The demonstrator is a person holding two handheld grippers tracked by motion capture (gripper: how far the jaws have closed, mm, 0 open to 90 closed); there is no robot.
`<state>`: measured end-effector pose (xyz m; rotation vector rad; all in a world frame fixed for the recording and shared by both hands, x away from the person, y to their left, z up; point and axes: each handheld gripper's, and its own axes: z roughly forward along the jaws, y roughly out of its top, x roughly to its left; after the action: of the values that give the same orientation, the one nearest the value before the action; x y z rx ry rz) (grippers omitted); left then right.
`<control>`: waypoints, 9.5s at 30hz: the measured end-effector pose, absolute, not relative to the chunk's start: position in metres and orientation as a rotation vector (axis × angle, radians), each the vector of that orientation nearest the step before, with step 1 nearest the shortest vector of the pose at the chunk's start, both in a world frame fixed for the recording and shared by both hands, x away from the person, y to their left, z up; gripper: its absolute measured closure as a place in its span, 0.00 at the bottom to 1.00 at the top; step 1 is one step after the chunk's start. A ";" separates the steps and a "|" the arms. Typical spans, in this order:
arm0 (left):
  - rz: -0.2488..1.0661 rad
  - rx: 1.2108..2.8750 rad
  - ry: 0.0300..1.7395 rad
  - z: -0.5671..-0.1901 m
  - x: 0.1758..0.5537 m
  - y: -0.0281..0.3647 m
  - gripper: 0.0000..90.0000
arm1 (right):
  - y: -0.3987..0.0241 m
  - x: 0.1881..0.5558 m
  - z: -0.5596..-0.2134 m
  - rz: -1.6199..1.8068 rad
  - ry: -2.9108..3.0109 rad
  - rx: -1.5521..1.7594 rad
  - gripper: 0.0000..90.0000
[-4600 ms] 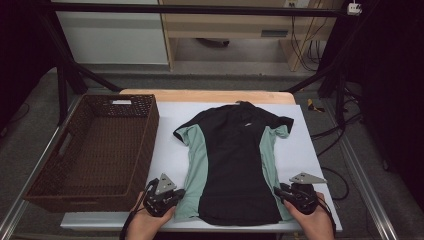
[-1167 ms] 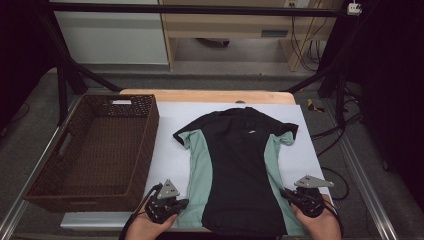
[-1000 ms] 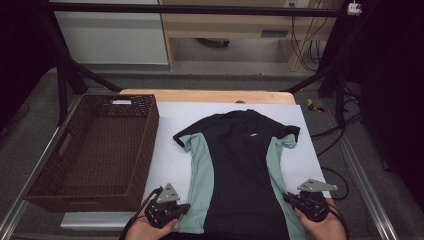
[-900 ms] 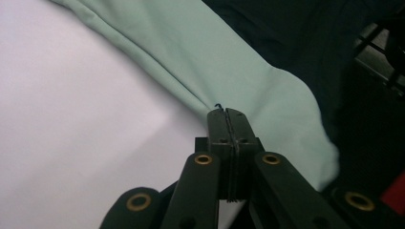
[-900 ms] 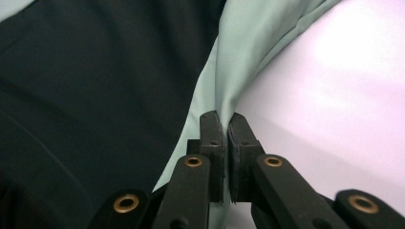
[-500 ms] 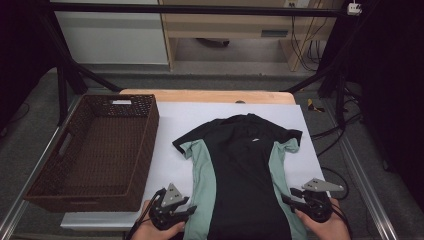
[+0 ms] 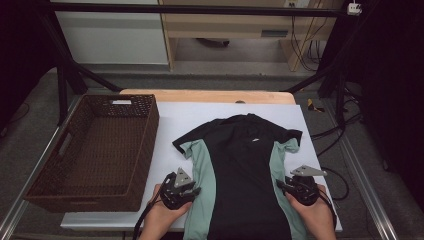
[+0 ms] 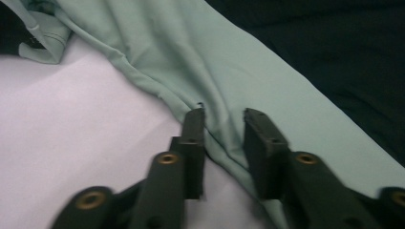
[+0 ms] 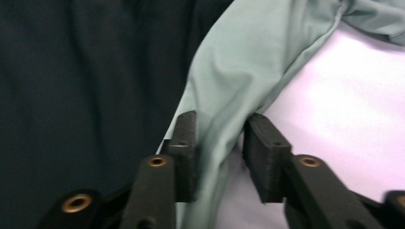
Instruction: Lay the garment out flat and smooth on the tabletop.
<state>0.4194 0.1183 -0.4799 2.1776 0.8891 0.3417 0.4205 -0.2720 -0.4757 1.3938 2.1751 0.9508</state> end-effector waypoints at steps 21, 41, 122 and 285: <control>0.260 2.200 0.855 -0.475 0.405 0.130 0.98 | -0.285 0.394 -0.473 0.964 2.290 1.358 0.97; 0.352 2.154 0.861 -0.482 0.408 0.112 0.83 | -0.273 0.413 -0.471 0.991 2.172 1.374 0.91; 0.578 2.143 1.106 -0.472 0.529 0.133 0.57 | -0.287 0.395 -0.467 1.090 2.171 1.349 0.55; 0.565 1.979 0.906 -0.469 0.420 0.114 0.47 | -0.106 0.571 -0.463 1.094 2.235 1.334 0.68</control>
<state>0.4196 0.1140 -0.4688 1.9791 0.9056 0.5648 0.5710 -0.1057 -0.4634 1.3335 2.2350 1.0943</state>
